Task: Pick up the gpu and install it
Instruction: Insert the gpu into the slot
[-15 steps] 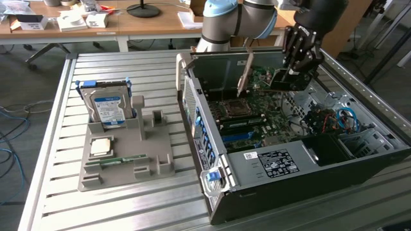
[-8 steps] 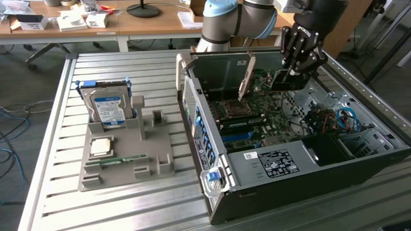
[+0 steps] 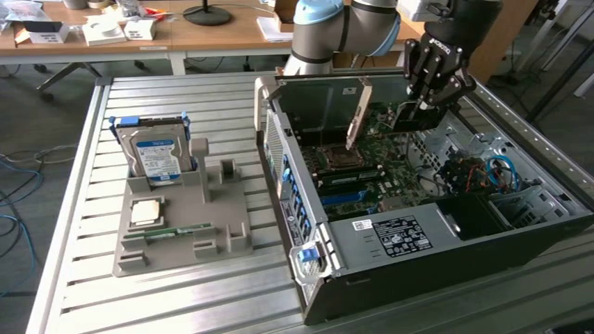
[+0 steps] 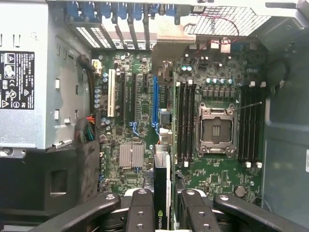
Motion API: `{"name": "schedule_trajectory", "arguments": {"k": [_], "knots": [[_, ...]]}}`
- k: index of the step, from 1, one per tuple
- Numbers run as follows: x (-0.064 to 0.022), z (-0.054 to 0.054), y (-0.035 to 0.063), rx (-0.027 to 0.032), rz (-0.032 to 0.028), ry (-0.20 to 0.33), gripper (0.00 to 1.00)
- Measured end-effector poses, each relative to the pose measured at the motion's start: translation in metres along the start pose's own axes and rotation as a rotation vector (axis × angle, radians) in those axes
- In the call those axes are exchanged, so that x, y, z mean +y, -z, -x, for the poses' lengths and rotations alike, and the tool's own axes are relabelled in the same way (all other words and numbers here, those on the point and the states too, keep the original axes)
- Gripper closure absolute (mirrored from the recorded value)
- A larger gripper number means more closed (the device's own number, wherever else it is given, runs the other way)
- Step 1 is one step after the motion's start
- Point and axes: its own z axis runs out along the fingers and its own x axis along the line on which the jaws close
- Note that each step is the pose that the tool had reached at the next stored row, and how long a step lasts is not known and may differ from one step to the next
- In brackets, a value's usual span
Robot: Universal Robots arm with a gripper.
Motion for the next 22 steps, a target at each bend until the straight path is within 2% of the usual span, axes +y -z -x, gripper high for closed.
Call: {"name": "schedule_trajectory", "arguments": {"k": [4, 14, 18, 22], "knots": [[0.0022, 0.0000, -0.0010, -0.0006, -0.0114, 0.006, 0.74], [0.0052, 0.0000, -0.0025, -0.0007, -0.0123, -0.001, 0.74], [0.0055, 0.0000, -0.0048, -0.0019, -0.0122, -0.034, 0.74], [0.0060, 0.0000, -0.0071, -0.0023, -0.0122, -0.037, 0.74]]}}
